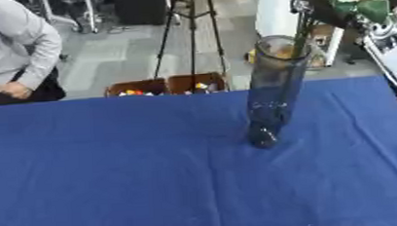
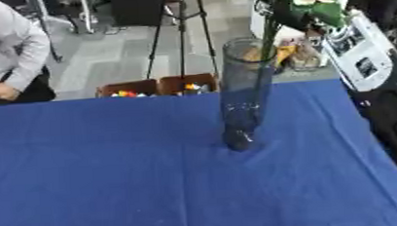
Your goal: Arrange flowers into the vase.
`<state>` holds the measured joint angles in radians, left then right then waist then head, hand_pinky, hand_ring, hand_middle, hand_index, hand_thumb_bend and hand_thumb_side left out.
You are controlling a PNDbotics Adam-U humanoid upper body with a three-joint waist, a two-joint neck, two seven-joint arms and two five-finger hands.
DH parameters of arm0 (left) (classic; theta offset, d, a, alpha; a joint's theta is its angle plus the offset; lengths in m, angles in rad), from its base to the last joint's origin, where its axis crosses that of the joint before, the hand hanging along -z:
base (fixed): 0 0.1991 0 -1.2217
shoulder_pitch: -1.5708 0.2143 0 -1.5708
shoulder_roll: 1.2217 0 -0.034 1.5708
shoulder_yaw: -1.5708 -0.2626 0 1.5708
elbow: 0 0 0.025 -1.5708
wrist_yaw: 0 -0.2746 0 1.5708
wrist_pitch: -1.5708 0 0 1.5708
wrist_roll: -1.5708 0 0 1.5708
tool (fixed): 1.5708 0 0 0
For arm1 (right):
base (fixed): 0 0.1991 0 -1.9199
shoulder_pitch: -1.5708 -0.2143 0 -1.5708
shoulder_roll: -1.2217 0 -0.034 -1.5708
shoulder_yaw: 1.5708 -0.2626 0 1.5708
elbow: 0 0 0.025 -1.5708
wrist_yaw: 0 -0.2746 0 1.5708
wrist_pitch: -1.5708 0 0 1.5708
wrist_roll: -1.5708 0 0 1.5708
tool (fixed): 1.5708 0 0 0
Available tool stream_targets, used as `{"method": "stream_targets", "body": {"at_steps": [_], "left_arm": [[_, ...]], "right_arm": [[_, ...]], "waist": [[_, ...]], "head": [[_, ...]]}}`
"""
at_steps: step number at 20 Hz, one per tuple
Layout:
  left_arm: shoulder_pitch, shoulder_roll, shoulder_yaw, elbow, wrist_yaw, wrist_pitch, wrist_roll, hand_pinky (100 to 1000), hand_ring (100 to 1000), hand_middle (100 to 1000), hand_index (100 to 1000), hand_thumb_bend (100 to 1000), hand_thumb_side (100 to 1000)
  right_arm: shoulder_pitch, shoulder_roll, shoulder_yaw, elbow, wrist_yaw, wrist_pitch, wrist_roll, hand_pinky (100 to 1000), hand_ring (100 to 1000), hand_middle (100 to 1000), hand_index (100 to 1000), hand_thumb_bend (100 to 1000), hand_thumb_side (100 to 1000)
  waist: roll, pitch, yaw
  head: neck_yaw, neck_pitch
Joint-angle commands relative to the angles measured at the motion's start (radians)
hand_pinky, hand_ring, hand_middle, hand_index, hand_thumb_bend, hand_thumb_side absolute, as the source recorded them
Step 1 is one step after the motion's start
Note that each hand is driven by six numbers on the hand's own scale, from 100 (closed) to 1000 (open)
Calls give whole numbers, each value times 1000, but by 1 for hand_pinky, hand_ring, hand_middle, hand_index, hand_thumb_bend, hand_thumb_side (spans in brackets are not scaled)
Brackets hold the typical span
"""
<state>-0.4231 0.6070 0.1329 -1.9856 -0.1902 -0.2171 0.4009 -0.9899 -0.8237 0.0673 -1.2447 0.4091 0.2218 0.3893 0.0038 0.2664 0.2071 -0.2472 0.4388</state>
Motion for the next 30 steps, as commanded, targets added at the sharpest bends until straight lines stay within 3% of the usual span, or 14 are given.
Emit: {"method": "stream_targets", "body": {"at_steps": [1,3,7,9,14,21,22,30], "left_arm": [[-14,34,11,-14,-1,-1,4,595,840,818,855,100,1000],[-14,33,12,-14,-1,-1,5,595,840,818,855,100,1000],[-13,33,12,-14,-2,0,5,595,840,817,855,100,1000],[-13,33,12,-14,-2,0,6,595,840,817,855,100,1000],[-13,33,12,-14,-2,-1,6,595,840,817,855,100,1000],[-12,33,12,-14,-2,-1,7,595,840,817,855,100,1000],[-11,33,12,-14,-2,0,7,594,840,817,854,100,1000],[-5,33,13,-14,-3,2,8,594,839,816,854,100,1000]], "right_arm": [[-10,-36,2,6,16,-34,39,967,973,929,947,287,1000],[-8,-37,3,13,22,-58,68,979,984,945,962,430,1000],[-10,-40,-2,20,27,-93,125,990,999,970,982,546,1000],[-10,-41,-2,23,31,-104,155,991,1000,977,988,663,1000],[-14,-42,-15,22,44,-114,223,991,1000,977,988,663,1000],[-15,-41,-23,15,51,-112,244,991,1000,977,988,663,1000],[-12,-46,-22,17,55,-112,248,996,1000,994,1000,743,1000],[1,-67,-43,4,104,-131,300,999,1000,1000,1000,765,1000]], "waist": [[-13,-25,0],[-13,-24,0],[-14,-25,-2],[-14,-26,-3],[-14,-27,-4],[-14,-27,-5],[-14,-29,-6],[-10,-33,-12]], "head": [[2,-7],[2,-8],[1,-7],[1,-7],[2,-7],[2,-7],[2,-8],[3,-8]]}}
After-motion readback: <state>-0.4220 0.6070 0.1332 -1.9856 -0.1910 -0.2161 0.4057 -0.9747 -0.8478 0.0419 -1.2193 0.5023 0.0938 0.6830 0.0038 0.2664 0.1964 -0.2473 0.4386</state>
